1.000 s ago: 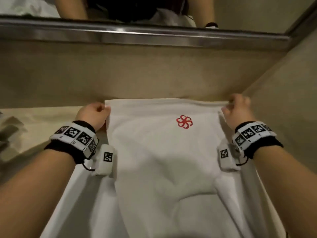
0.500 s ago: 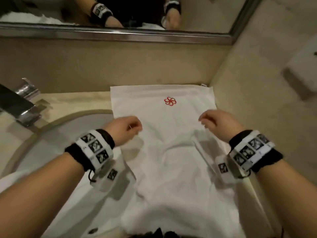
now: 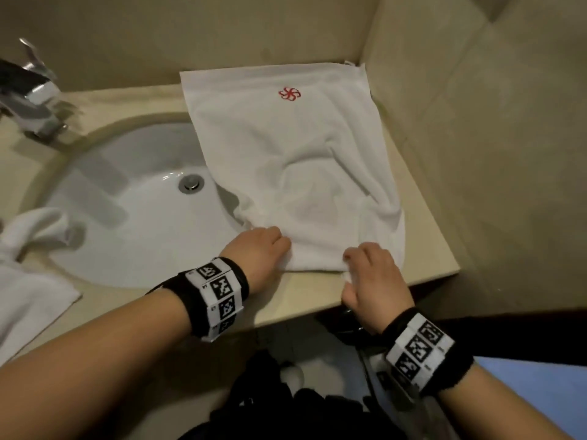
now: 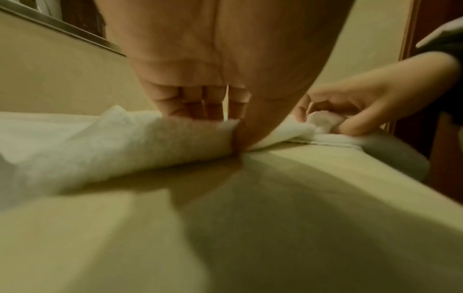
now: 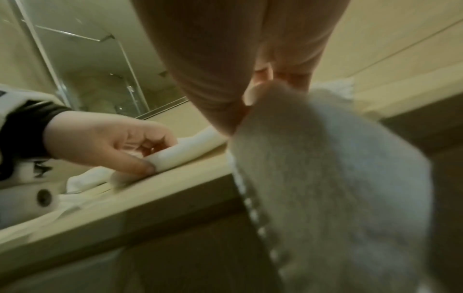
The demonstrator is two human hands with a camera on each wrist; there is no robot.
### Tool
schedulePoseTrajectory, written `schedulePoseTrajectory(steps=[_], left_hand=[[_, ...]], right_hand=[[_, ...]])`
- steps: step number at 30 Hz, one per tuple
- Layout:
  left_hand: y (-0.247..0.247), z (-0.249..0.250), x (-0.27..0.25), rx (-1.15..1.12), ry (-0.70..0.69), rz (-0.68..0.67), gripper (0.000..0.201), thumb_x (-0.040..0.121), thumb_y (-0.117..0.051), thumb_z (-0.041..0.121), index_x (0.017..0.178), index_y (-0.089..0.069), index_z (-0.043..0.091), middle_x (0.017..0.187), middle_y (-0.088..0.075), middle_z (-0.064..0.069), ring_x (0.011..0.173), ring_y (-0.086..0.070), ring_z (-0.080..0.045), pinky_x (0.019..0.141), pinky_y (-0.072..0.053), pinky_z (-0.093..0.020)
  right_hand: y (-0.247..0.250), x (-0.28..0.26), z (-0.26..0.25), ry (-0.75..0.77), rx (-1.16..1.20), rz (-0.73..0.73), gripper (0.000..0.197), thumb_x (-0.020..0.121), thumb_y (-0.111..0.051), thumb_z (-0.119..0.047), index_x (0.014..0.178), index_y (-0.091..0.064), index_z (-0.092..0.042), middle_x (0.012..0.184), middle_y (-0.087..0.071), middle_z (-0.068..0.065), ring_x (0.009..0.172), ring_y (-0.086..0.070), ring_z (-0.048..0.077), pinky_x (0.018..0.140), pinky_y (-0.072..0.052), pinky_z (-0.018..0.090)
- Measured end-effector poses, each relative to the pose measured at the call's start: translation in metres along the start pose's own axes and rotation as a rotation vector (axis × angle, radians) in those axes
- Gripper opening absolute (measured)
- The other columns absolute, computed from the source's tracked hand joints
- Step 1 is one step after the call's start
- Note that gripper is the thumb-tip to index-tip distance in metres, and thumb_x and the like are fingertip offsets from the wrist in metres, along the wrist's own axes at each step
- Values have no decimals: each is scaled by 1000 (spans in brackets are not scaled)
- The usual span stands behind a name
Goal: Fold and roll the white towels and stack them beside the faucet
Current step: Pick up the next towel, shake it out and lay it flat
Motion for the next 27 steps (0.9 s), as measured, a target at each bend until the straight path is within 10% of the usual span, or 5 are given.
schedulePoseTrajectory(steps=[9, 13, 18, 22, 27], left_hand=[[79, -20, 12, -452, 128, 167, 25, 89, -45, 12, 112, -57, 9, 118, -59, -15, 109, -53, -30, 86, -37, -29], [127, -41, 30, -417, 193, 336, 25, 88, -43, 10, 109, -56, 10, 113, -60, -16, 103, -55, -34, 82, -39, -33], [120, -47, 54, -128, 249, 316, 30, 85, -49, 10, 114, -53, 15, 117, -54, -11, 106, -52, -33, 86, -41, -37], [81, -25, 55, -373, -17, -8, 17, 87, -55, 26, 102, -59, 19, 91, -56, 3, 93, -58, -24, 72, -35, -22], [30, -14, 54, -33, -181, -315, 64, 72, -64, 58, 121, -48, 20, 121, -49, -3, 111, -49, -25, 95, -42, -35]], right_hand=[[101, 22, 63, -335, 610, 306, 20, 70, -45, -13, 79, -62, -21, 80, -60, 5, 76, -52, 23, 65, -39, 18], [133, 46, 83, -442, 161, 326, 31, 79, -50, -3, 107, -61, -11, 120, -50, 21, 111, -47, 37, 95, -36, 35], [79, 46, 27, -72, 213, 122, 16, 84, -54, -21, 99, -58, -20, 102, -57, 6, 94, -57, 27, 87, -46, 34], [18, 49, 4, 93, 7, -253, 57, 71, -68, -49, 117, -48, -24, 115, -48, 1, 106, -47, 19, 94, -41, 33], [14, 60, 9, 158, -68, -123, 23, 85, -50, -26, 104, -55, -14, 107, -57, 8, 102, -51, 26, 86, -36, 31]])
Point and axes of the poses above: each hand's wrist, its own x-axis towards the middle knuckle, its own y-axis out of the back of the hand, z = x × y, the point moved 2 cm from there along x, towards the middle knuckle
